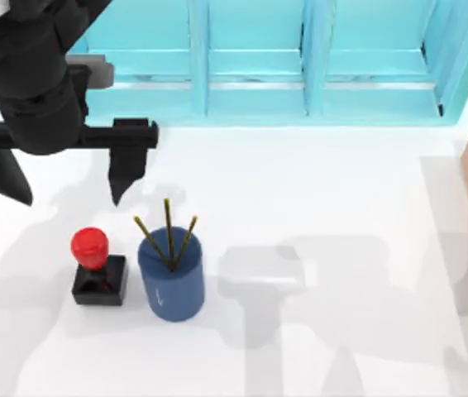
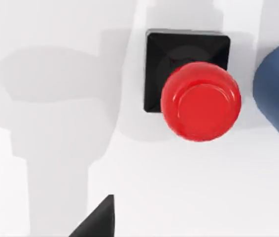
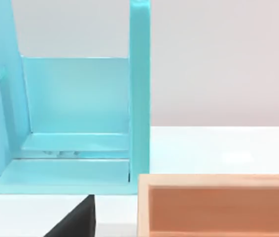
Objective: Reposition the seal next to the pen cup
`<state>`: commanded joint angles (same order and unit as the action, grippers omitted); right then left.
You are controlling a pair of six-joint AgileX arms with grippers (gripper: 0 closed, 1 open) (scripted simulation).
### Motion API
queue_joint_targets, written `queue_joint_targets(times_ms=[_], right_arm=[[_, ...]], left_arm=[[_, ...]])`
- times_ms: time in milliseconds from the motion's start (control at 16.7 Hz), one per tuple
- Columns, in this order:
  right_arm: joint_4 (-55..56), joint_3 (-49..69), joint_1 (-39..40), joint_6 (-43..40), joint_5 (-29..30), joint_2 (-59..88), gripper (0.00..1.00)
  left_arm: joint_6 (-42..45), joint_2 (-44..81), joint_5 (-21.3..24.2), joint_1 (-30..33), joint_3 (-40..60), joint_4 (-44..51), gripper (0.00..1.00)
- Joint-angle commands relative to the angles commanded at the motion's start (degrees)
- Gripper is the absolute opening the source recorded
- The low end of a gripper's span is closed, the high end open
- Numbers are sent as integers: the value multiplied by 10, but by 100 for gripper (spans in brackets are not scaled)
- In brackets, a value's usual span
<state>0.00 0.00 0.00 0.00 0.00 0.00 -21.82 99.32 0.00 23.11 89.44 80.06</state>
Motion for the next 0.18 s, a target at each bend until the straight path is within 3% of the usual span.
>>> queue_joint_targets(times_ms=[180], right_arm=[[0,0,0,0,0,0,100]], left_arm=[[0,0,0,0,0,0,100]])
